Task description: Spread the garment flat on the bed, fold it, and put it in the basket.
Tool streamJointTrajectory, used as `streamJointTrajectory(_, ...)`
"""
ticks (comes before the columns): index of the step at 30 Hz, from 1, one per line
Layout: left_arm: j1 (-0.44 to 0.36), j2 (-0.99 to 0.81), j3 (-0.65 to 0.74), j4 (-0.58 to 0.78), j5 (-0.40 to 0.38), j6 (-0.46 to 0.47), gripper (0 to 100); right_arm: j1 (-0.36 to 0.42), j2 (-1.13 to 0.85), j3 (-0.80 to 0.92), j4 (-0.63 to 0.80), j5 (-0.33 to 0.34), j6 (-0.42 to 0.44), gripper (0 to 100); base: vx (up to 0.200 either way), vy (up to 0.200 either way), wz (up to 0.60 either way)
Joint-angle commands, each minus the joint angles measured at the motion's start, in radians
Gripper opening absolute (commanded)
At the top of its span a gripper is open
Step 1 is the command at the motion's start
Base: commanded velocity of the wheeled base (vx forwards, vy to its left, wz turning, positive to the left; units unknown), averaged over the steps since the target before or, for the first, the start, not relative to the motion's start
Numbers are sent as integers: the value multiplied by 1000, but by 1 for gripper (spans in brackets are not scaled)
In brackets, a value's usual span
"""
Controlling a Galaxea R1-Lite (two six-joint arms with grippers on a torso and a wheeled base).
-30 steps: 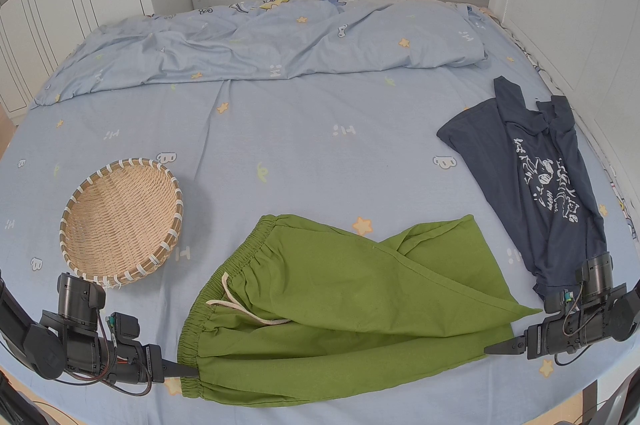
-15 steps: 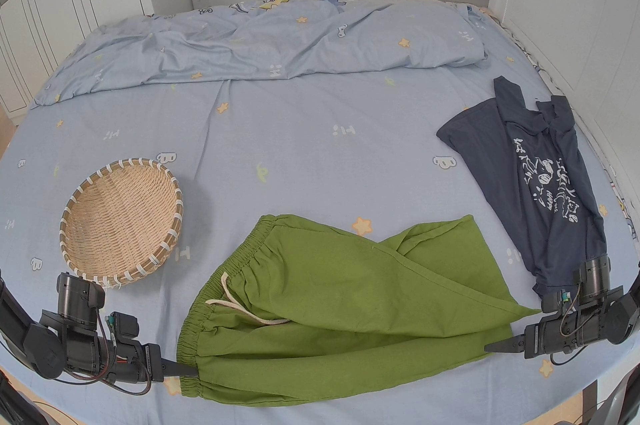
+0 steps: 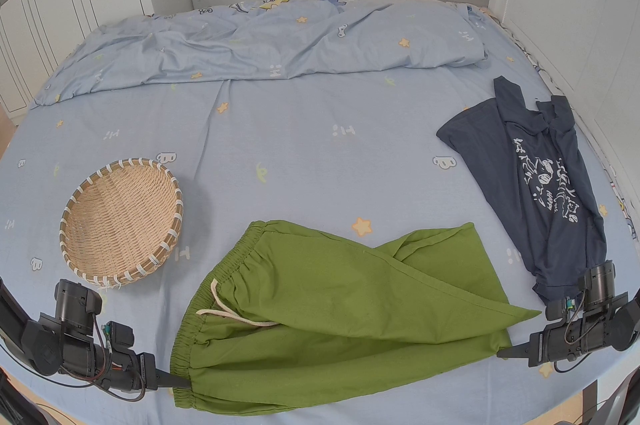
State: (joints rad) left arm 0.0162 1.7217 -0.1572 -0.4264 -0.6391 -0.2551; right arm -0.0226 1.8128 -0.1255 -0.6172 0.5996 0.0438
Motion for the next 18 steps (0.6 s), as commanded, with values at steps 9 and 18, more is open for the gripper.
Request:
streamJointTrajectory(9, 91, -4, -2, 140, 3, 172, 0, 4, -79, 110, 4, -4, -9, 0, 0, 0, 0)
streamJointTrajectory(18, 96, 47, -13, 133, 6, 180, 0, 0, -69, 121, 73, -7, -13, 0, 0, 0, 0)
